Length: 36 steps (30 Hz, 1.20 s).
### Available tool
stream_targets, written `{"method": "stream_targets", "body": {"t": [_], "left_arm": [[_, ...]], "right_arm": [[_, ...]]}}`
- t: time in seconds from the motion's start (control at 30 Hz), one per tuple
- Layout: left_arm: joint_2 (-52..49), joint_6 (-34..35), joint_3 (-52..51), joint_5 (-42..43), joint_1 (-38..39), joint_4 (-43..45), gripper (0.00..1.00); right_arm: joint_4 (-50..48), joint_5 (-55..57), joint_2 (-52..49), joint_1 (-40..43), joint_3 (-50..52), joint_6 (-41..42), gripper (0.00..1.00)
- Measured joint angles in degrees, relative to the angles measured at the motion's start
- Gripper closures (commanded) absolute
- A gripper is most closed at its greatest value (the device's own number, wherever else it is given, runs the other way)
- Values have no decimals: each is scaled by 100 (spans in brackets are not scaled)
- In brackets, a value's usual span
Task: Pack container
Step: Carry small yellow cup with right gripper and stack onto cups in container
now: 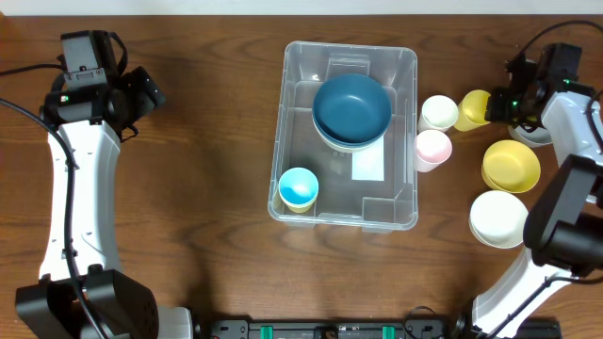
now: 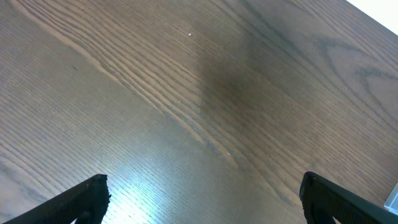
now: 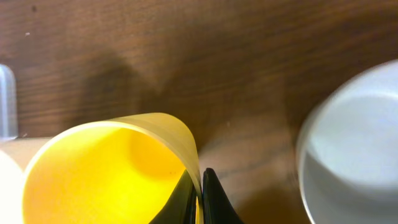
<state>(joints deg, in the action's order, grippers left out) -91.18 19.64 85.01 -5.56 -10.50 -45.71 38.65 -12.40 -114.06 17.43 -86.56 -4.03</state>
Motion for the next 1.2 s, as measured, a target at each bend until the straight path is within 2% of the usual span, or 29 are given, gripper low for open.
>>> {"method": "stream_targets", "body": {"t": [0.13,0.3,0.4,0.6,0.87,1.2], "left_arm": [[0,0,0,0,0,0,2],[0,-2,0,-2,0,-2,2],[0,0,0,-2,0,0,2],[0,0,0,0,0,-2,2],[0,-2,0,-2,0,-2,2],[0,0,0,0,0,0,2]], "right_arm": [[380,46,673,-7,-37,149,99],[774,42,2024,-240,-221,321,99],[1023,24,2927,-791,-297,358,99],[1873,-133,3888,-2299,-350,404,99],[2424,-177,3746,-4179,-232,498,99],[2280,72,2887,-5613,-142,590,99]]}}
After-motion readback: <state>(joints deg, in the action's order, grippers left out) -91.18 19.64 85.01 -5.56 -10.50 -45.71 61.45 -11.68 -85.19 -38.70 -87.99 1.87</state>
